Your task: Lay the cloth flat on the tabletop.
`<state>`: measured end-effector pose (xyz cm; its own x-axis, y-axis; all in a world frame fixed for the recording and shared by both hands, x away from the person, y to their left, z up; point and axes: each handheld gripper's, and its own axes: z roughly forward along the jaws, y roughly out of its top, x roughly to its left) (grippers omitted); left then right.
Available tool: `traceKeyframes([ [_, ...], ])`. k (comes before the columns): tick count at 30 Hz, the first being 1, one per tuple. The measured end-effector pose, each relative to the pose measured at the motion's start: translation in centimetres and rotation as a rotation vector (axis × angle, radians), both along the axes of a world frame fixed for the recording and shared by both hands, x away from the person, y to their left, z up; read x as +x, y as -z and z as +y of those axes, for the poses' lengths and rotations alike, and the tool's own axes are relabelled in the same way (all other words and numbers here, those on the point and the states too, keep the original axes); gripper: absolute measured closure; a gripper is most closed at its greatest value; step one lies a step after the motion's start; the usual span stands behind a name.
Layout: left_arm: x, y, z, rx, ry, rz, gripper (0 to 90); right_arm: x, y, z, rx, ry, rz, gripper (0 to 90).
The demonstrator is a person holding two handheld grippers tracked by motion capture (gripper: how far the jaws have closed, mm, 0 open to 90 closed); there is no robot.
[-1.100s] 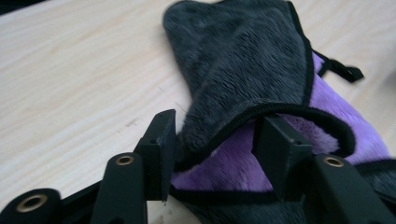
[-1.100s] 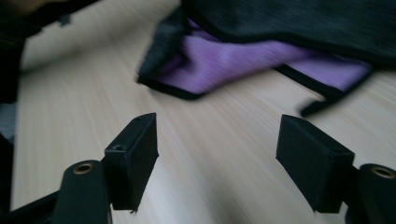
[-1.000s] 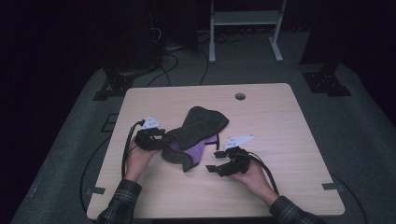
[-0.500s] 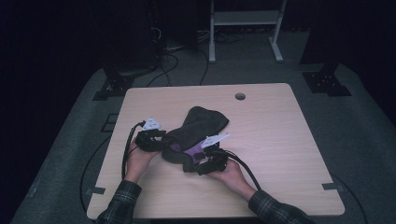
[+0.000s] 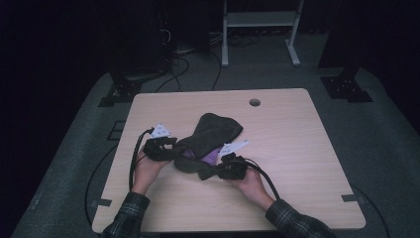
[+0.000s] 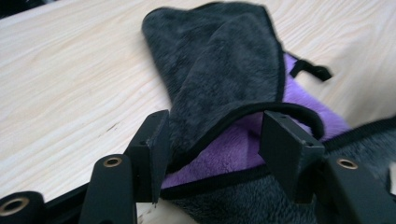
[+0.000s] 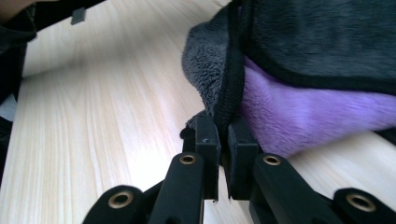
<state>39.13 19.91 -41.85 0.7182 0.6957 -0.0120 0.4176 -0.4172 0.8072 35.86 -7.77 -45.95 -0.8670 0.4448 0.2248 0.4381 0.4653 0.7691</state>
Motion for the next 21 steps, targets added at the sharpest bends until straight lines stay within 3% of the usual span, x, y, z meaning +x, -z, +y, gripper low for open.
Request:
traceKeyframes([
  [4,-0.5,-0.6,-0.9,-0.013,0.036,-0.017,41.3,0.0,-1.1,-2.6,-0.054,0.017,-0.025,84.9],
  [9,-0.9,-0.9,-2.6,-0.016,0.109,-0.024,40.3,0.1,-1.4,-4.6,-0.077,0.034,-0.018,84.9],
  [13,-1.0,-0.7,-4.5,-0.011,0.17,-0.007,39.2,-0.1,-1.4,-6.4,-0.087,0.057,-0.006,84.9],
  [14,-1.1,-0.4,-5.6,-0.001,0.202,-0.001,39.2,-0.1,-1.5,-6.7,-0.088,0.06,-0.009,84.9],
  [18,-1.1,-0.1,-7.3,0.021,0.245,0.006,40.3,-0.2,-1.6,-7.7,-0.089,0.076,-0.013,85.0],
  [19,-1.0,0.1,-7.8,0.039,0.258,0.001,40.3,-0.2,-1.6,-7.7,-0.089,0.076,-0.013,85.0],
  [21,-0.9,0.4,-9.2,0.103,0.282,-0.007,51.4,-0.3,-1.7,-8.4,-0.09,0.086,-0.011,85.0],
])
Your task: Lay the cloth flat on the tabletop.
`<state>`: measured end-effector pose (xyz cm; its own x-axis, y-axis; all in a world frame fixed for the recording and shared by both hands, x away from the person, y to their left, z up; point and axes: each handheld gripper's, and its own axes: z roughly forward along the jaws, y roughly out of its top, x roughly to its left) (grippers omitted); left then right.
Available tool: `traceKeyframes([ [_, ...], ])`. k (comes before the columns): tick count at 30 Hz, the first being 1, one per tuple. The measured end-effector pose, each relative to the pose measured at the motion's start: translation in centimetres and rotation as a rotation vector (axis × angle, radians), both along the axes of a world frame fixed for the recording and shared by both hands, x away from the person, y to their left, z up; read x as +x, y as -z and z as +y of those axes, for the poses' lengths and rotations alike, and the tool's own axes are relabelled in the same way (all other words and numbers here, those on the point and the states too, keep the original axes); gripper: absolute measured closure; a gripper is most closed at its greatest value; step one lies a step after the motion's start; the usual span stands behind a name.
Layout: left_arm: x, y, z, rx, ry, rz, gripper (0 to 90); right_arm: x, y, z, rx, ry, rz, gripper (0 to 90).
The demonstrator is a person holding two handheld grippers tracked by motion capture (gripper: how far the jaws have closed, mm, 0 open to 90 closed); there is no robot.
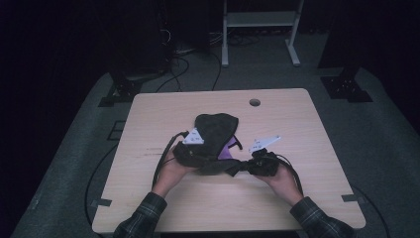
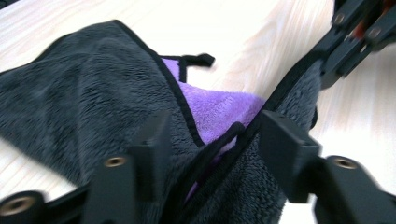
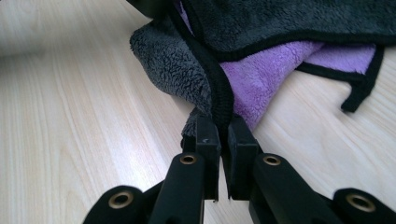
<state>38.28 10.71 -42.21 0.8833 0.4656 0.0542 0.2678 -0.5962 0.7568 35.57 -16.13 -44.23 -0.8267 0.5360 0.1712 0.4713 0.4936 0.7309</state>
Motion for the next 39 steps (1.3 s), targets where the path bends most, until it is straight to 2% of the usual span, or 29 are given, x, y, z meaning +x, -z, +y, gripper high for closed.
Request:
traceKeyframes([
  [4,0.1,0.2,-0.6,0.022,0.02,0.002,80.0,0.0,-0.1,-0.7,-0.003,0.013,-0.004,85.0],
  [7,0.3,-0.1,-0.2,0.006,0.022,0.012,85.3,0.1,-0.3,-1.5,0.002,0.034,-0.01,85.0],
  [9,0.3,-0.5,0.4,-0.022,-0.002,0.005,85.8,0.3,-0.6,-2.0,0.009,0.051,-0.016,85.0],
  [12,0.5,-1.3,1.7,-0.088,-0.044,-0.009,86.2,0.5,-1.1,-2.9,0.016,0.078,-0.027,85.1],
  [16,0.6,-2.5,4.0,-0.147,-0.117,-0.047,86.3,0.9,-2.0,-4.6,0.035,0.132,-0.048,85.1],
  [19,0.7,-3.2,5.7,-0.183,-0.16,-0.064,86.4,1.2,-2.4,-5.4,0.05,0.152,-0.058,85.1],
  [20,0.8,-3.6,6.7,-0.21,-0.184,-0.072,86.4,1.3,-2.9,-6.2,0.06,0.175,-0.069,85.1],
  [23,0.8,-4.0,7.5,-0.229,-0.208,-0.078,86.5,1.5,-3.4,-6.9,0.077,0.197,-0.085,85.2],
  [24,0.8,-4.1,7.9,-0.234,-0.221,-0.085,86.7,1.5,-4.0,-7.7,0.092,0.219,-0.094,85.2],
  [25,0.7,-4.5,8.5,-0.237,-0.251,-0.099,86.8,1.5,-4.3,-8.0,0.099,0.23,-0.104,85.3],
  [27,0.7,-4.7,8.7,-0.242,-0.26,-0.108,86.8,1.5,-4.7,-8.4,0.103,0.239,-0.114,85.3],
  [28,0.6,-5.0,9.0,-0.246,-0.27,-0.117,86.9,1.4,-5.5,-9.1,0.115,0.26,-0.134,85.5],
  [29,0.5,-5.4,9.4,-0.254,-0.278,-0.127,86.9,1.4,-5.5,-9.1,0.115,0.26,-0.134,85.5],
  [30,0.3,-6.2,9.9,-0.274,-0.294,-0.151,86.8,1.4,-6.3,-9.8,0.13,0.278,-0.15,85.5],
  [31,0.3,-6.2,9.9,-0.274,-0.294,-0.151,86.9,1.4,-6.3,-9.8,0.13,0.278,-0.15,85.5],
  [32,0.2,-6.7,10.1,-0.28,-0.3,-0.163,86.9,1.3,-7.2,-10.5,0.15,0.289,-0.169,85.6],
  [34,0.0,-7.7,10.4,-0.304,-0.305,-0.187,86.9,1.2,-7.7,-10.8,0.156,0.295,-0.182,85.6],
  [35,-0.3,-8.7,10.6,-0.329,-0.304,-0.214,86.9,1.0,-8.7,-11.2,0.178,0.302,-0.209,85.6],
  [36,-0.3,-8.7,10.6,-0.329,-0.304,-0.214,86.9,1.0,-8.7,-11.2,0.178,0.302,-0.209,85.6],
  [39,-0.9,-10.5,10.7,-0.372,-0.297,-0.258,86.9,0.4,-10.6,-11.6,0.201,0.308,-0.257,85.6],
])
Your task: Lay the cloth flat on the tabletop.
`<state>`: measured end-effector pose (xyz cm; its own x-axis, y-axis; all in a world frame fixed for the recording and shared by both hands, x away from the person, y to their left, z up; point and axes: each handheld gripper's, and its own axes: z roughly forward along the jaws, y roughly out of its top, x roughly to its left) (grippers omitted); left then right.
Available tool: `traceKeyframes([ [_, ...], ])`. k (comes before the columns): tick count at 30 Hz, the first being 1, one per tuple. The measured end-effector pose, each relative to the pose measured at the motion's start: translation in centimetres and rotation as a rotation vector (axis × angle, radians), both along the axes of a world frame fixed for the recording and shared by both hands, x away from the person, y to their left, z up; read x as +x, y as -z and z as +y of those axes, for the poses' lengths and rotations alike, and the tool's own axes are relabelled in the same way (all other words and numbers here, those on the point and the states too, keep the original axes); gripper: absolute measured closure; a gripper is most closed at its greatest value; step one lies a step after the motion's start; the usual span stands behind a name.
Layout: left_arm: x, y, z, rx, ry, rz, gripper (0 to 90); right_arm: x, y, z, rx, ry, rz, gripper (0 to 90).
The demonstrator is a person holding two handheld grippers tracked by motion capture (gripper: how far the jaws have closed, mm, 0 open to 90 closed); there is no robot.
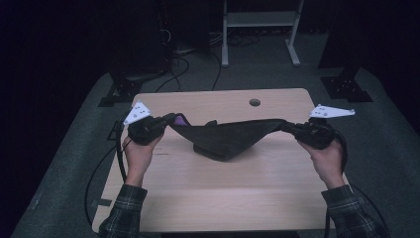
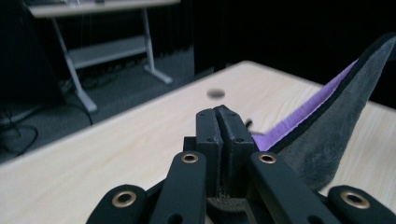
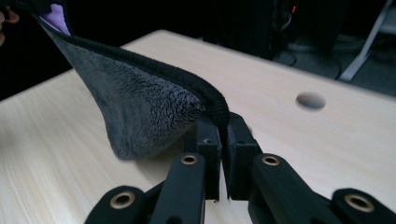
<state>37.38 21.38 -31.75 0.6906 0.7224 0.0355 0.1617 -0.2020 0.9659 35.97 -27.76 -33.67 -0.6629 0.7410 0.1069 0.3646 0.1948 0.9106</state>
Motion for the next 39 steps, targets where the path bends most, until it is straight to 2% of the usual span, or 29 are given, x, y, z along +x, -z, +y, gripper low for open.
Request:
traceKeyframes([
  [1,-0.3,-1.0,0.0,-0.032,0.002,-0.029,86.9,-0.5,-1.3,-0.2,0.005,0.004,-0.047,85.6],
  [2,-0.3,-1.0,0.0,-0.032,0.002,-0.029,86.9,-0.7,-1.9,-0.2,0.011,0.006,-0.067,85.7],
  [3,-0.6,-2.2,-0.1,-0.048,0.003,-0.06,86.9,-0.9,-2.5,-0.3,0.017,0.011,-0.084,85.6],
  [4,-0.7,-2.8,-0.1,-0.058,0.004,-0.074,86.9,-1.1,-3.1,-0.4,0.025,0.013,-0.104,85.7],
  [5,-0.7,-2.8,-0.1,-0.058,0.004,-0.074,87.0,-1.1,-3.1,-0.4,0.025,0.013,-0.104,85.7],
  [7,-0.9,-3.8,-0.2,-0.065,-0.002,-0.099,86.9,-1.3,-4.5,-0.6,0.045,0.017,-0.14,85.7],
  [8,-0.9,-4.2,-0.3,-0.072,-0.001,-0.106,86.9,-1.3,-4.5,-0.6,0.045,0.017,-0.14,85.7],
  [11,-0.8,-5.1,-0.5,-0.073,-0.002,-0.128,86.9,-1.3,-5.8,-0.8,0.043,0.027,-0.166,85.7],
  [16,-0.4,-5.2,-0.8,-0.077,-0.003,-0.124,86.9,-1.3,-6.6,-0.9,0.041,0.035,-0.178,85.6],
  [18,0.3,-5.0,-0.9,-0.075,-0.012,-0.119,86.9,-0.8,-6.6,-0.8,0.029,0.043,-0.178,85.7],
  [19,0.8,-4.9,-1.0,-0.076,-0.015,-0.111,86.9,0.2,-6.6,-0.8,0.02,0.051,-0.164,85.7],
  [20,1.3,-4.8,-1.0,-0.081,-0.017,-0.104,86.9,0.2,-6.6,-0.8,0.02,0.051,-0.164,85.7],
  [21,1.9,-4.8,-1.0,-0.085,-0.023,-0.101,87.0,1.4,-6.6,-0.7,0.016,0.06,-0.152,85.7],
  [23,2.9,-4.9,-1.1,-0.088,-0.035,-0.105,86.9,2.6,-6.8,-0.5,0.011,0.072,-0.15,85.7],
  [24,3.5,-5.1,-1.2,-0.083,-0.047,-0.111,86.9,2.6,-6.8,-0.5,0.011,0.072,-0.15,85.7],
  [25,4.0,-5.4,-1.2,-0.076,-0.057,-0.116,86.9,3.7,-7.5,-0.3,0.007,0.085,-0.161,85.7],
  [26,4.9,-6.5,-1.3,-0.07,-0.066,-0.131,87.0,4.3,-7.9,-0.2,0.009,0.089,-0.166,85.7],
  [27,4.9,-6.5,-1.3,-0.07,-0.066,-0.131,86.9,4.3,-7.9,-0.2,0.009,0.089,-0.166,85.7],
  [28,5.1,-7.1,-1.4,-0.063,-0.071,-0.145,86.9,4.7,-8.5,-0.2,0.011,0.096,-0.175,85.7],
  [29,5.3,-7.8,-1.4,-0.057,-0.076,-0.163,87.0,5.4,-9.6,0.0,0.007,0.106,-0.205,85.7],
  [30,5.4,-8.3,-1.4,-0.051,-0.078,-0.183,87.0,5.4,-9.6,0.0,0.007,0.106,-0.205,85.7],
  [31,5.4,-8.8,-1.4,-0.051,-0.08,-0.193,86.9,5.8,-10.6,0.1,0.003,0.116,-0.227,85.7],
  [32,5.4,-9.1,-1.4,-0.053,-0.08,-0.201,86.9,5.8,-10.6,0.1,0.003,0.116,-0.227,85.7],
  [35,5.5,-8.8,-1.4,-0.042,-0.075,-0.191,86.9,6.2,-10.9,0.2,-0.01,0.124,-0.239,85.7],
  [37,5.8,-7.8,-1.5,-0.027,-0.069,-0.165,86.9,6.4,-10.5,0.2,-0.015,0.122,-0.227,85.7],
  [38,6.0,-7.1,-1.5,-0.022,-0.069,-0.149,86.9,6.6,-9.6,0.2,-0.02,0.126,-0.21,85.7],
  [39,6.2,-6.5,-1.5,-0.019,-0.064,-0.131,86.9,6.6,-9.6,0.2,-0.02,0.126,-0.21,85.7],
])
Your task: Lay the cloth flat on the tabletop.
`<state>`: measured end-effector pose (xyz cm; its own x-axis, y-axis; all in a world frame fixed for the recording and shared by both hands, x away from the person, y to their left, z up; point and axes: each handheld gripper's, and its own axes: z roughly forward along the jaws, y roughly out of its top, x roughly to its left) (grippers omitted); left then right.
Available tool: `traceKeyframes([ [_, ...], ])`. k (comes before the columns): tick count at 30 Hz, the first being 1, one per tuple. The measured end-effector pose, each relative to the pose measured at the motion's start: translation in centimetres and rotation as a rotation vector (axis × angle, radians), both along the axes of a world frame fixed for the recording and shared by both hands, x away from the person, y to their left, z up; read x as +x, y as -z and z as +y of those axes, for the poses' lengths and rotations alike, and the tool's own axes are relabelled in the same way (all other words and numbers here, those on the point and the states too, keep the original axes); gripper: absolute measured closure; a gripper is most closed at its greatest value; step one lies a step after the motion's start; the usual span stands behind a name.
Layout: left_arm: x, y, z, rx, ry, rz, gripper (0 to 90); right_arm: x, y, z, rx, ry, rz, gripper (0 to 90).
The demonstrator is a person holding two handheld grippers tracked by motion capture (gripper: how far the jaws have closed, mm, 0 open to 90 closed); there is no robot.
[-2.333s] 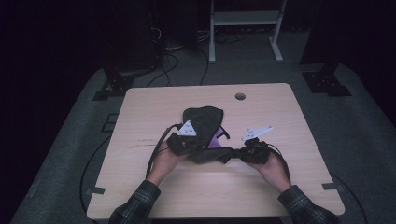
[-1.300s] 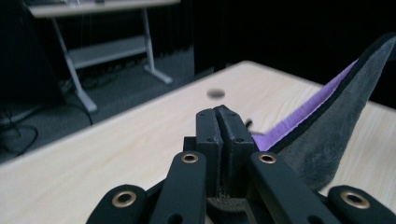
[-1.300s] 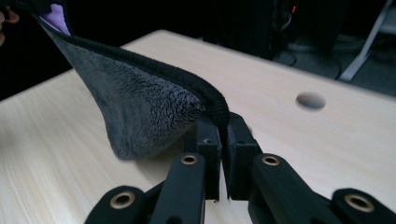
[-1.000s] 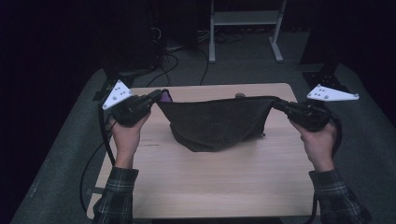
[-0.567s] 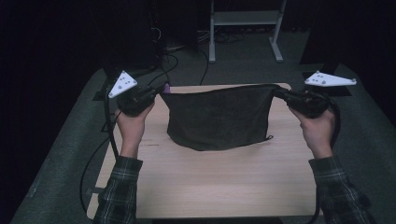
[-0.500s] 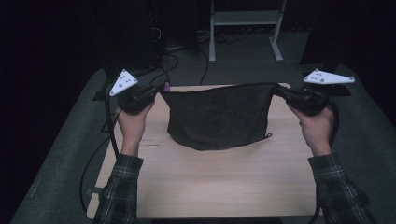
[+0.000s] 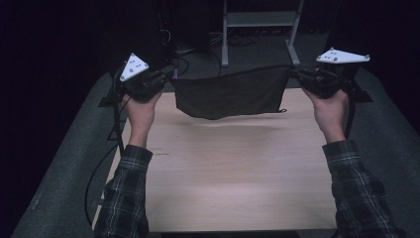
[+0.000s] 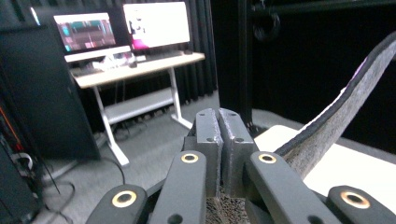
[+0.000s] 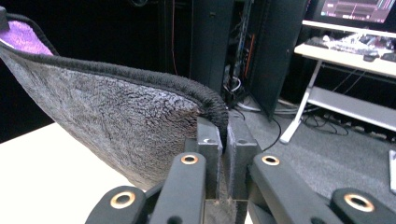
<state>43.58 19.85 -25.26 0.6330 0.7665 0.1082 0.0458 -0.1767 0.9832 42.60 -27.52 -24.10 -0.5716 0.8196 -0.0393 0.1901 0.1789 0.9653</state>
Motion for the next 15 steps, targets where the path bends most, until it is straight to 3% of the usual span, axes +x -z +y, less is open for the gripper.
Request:
traceKeyframes([
  [4,0.4,2.2,0.1,-0.008,0.01,0.057,86.9,0.6,2.2,0.0,-0.007,-0.005,0.049,85.7],
  [10,0.1,4.2,0.0,-0.004,0.037,0.11,86.9,0.4,5.2,-0.1,-0.006,-0.021,0.113,85.7],
  [15,-0.6,5.3,0.2,0.004,0.052,0.138,86.9,-0.4,6.3,-0.2,0.001,-0.042,0.144,85.6],
])
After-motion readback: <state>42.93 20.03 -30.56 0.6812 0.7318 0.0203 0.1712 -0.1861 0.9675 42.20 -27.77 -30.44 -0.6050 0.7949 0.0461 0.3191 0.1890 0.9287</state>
